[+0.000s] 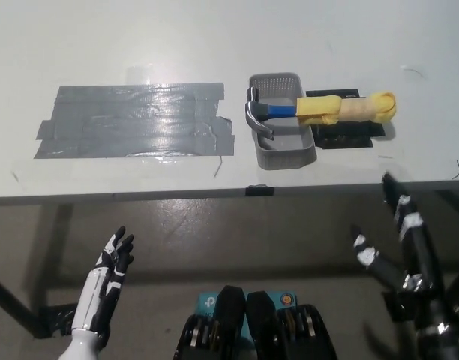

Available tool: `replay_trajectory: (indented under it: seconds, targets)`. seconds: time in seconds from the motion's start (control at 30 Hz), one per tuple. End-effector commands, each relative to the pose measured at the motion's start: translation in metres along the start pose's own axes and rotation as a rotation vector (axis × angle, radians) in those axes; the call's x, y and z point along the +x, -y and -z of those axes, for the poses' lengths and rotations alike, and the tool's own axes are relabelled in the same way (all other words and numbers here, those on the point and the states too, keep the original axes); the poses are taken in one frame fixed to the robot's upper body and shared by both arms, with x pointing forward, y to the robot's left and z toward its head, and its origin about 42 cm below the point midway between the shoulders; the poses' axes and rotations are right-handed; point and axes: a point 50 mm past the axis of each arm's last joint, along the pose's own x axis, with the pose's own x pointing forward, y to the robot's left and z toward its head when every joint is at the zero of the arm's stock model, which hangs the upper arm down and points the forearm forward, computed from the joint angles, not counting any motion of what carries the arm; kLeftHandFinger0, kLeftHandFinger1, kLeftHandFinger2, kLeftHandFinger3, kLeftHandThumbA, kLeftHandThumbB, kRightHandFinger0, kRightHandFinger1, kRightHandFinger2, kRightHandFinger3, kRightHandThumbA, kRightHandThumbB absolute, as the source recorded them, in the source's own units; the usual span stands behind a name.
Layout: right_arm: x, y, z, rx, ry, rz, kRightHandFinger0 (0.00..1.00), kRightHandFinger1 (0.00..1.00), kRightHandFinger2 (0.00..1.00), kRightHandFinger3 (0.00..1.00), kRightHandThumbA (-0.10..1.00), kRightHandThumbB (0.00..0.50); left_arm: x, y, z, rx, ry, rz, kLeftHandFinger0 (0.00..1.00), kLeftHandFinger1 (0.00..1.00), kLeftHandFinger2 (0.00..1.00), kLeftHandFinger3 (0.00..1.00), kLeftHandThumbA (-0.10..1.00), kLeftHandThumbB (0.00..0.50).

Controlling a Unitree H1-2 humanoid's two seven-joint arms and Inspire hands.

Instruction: The robot picks the hammer placed on top of the gray container with right hand and places it on the grey area of the desk

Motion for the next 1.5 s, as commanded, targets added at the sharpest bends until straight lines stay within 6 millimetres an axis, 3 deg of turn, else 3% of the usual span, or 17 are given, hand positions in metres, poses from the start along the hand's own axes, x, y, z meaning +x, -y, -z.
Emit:
replay_trajectory:
  seconds: [0.0, 0.03, 0.07, 0.13, 0.17, 0.2, 0.27, 0.3, 0.4, 0.6, 0.63, 0.9, 1.1, 1.47]
  targets:
    - [0.064, 0.039, -0.048, -0.275, 0.079, -0.025, 1.0, 1.0, 1.0, 1.0, 0.63, 0.304, 0.002, 0.004, -0.009, 0.006, 0.061, 0.007, 1.0, 1.0, 1.0, 1.0, 0.92, 0.034]
    - [0.068, 0.041, -0.05, -0.29, 0.073, -0.031, 1.0, 1.0, 1.0, 1.0, 0.64, 0.309, 0.002, 0.005, -0.009, 0.007, 0.06, 0.008, 1.0, 1.0, 1.0, 1.0, 0.92, 0.034]
    - [0.092, 0.049, -0.054, -0.357, 0.076, -0.072, 1.0, 1.0, 1.0, 1.0, 0.72, 0.29, 0.002, 0.005, -0.008, 0.001, 0.055, 0.007, 1.0, 1.0, 1.0, 1.0, 0.93, 0.047]
    - [0.113, 0.054, -0.06, -0.428, 0.072, -0.111, 1.0, 1.0, 1.0, 1.0, 0.76, 0.287, 0.001, 0.005, -0.008, -0.007, 0.056, 0.0, 1.0, 1.0, 1.0, 1.0, 0.92, 0.061]
    - [0.132, 0.058, -0.066, -0.485, 0.078, -0.142, 1.0, 1.0, 1.0, 1.0, 0.76, 0.281, 0.001, 0.005, -0.008, -0.004, 0.058, -0.001, 1.0, 1.0, 1.0, 1.0, 0.92, 0.064]
    - [0.137, 0.058, -0.067, -0.497, 0.079, -0.148, 1.0, 1.0, 1.0, 1.0, 0.73, 0.273, 0.001, 0.005, -0.008, -0.003, 0.06, -0.002, 1.0, 1.0, 1.0, 1.0, 0.92, 0.07]
    - [0.166, 0.06, -0.075, -0.575, 0.058, -0.198, 1.0, 1.0, 1.0, 1.0, 0.73, 0.296, 0.002, 0.005, -0.009, 0.0, 0.064, -0.002, 1.0, 1.0, 1.0, 1.0, 0.91, 0.059]
    - [0.171, 0.06, -0.075, -0.585, 0.056, -0.205, 1.0, 1.0, 1.0, 1.0, 0.72, 0.298, 0.002, 0.005, -0.009, 0.0, 0.065, -0.002, 1.0, 1.0, 1.0, 1.0, 0.91, 0.058]
    - [0.207, 0.054, -0.07, -0.685, 0.0, -0.27, 1.0, 1.0, 1.0, 1.0, 0.7, 0.328, 0.002, 0.005, -0.009, 0.017, 0.066, 0.002, 1.0, 1.0, 1.0, 1.0, 0.91, 0.031]
    - [0.242, 0.04, -0.061, -0.823, -0.091, -0.376, 1.0, 1.0, 1.0, 1.0, 0.78, 0.379, 0.001, 0.004, -0.008, 0.014, 0.072, 0.002, 1.0, 1.0, 1.0, 1.0, 0.9, 0.037]
    - [0.248, 0.037, -0.059, -0.852, -0.111, -0.403, 1.0, 1.0, 1.0, 1.0, 0.82, 0.415, 0.003, 0.004, -0.009, 0.011, 0.073, 0.001, 1.0, 1.0, 1.0, 1.0, 0.89, 0.037]
    - [0.261, 0.013, -0.047, -0.94, -0.2, -0.551, 1.0, 1.0, 1.0, 1.0, 0.93, 0.474, 0.003, 0.004, -0.011, 0.018, 0.079, 0.002, 1.0, 1.0, 1.0, 1.0, 0.91, 0.034]
    - [0.265, 0.01, -0.05, -0.949, -0.215, -0.608, 1.0, 1.0, 1.0, 1.0, 0.99, 0.5, 0.007, 0.002, -0.012, 0.024, 0.081, 0.003, 1.0, 1.0, 1.0, 1.0, 0.9, 0.032]
    - [0.277, 0.006, -0.053, -0.961, -0.273, -0.637, 1.0, 1.0, 1.0, 1.0, 1.0, 0.478, 0.005, 0.003, -0.012, 0.033, 0.076, -0.001, 1.0, 1.0, 1.0, 1.0, 0.88, 0.019]
